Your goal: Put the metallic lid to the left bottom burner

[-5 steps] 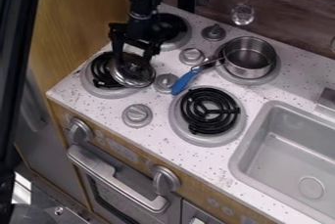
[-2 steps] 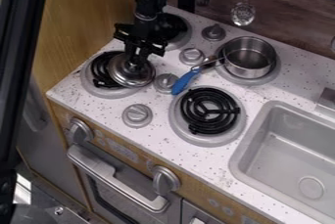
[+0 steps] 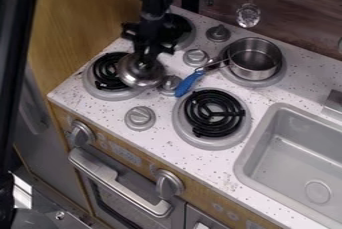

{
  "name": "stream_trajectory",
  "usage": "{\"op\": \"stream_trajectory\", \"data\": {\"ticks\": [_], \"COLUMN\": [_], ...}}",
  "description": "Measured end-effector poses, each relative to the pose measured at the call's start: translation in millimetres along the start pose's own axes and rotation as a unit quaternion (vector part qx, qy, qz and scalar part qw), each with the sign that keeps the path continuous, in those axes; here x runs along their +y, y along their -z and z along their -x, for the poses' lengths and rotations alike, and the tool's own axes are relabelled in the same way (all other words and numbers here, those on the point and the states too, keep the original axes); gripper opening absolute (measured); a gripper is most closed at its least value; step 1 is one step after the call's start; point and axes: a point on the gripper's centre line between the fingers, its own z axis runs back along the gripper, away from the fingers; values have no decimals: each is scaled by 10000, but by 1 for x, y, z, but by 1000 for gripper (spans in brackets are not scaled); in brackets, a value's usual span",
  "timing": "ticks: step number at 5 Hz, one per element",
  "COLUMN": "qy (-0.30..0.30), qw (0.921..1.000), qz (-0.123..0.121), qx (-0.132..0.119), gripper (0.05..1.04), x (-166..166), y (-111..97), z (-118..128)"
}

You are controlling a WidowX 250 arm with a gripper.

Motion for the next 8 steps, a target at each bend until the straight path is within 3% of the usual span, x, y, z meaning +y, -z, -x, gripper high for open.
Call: {"op": "stream_trajectory", "data": {"ticks": [1,2,3,4,5,7,8], "qy": [233,337,686,1126,1363,1213,1032], "qw": [9982,9972,9954,9913,9875,9912,9931], "qz": [93,283,482,558,607,441,542], "qx": [-549,-611,-457,-384,-511,-297,-91], "gripper": [259,258,258,259,258,258,320], "x": [-24,-50,-85,-117,-145,-147,-142], "y": [-43,-52,-56,-52,-53,-29,-15], "z": [2,28,59,80,76,56,56]}}
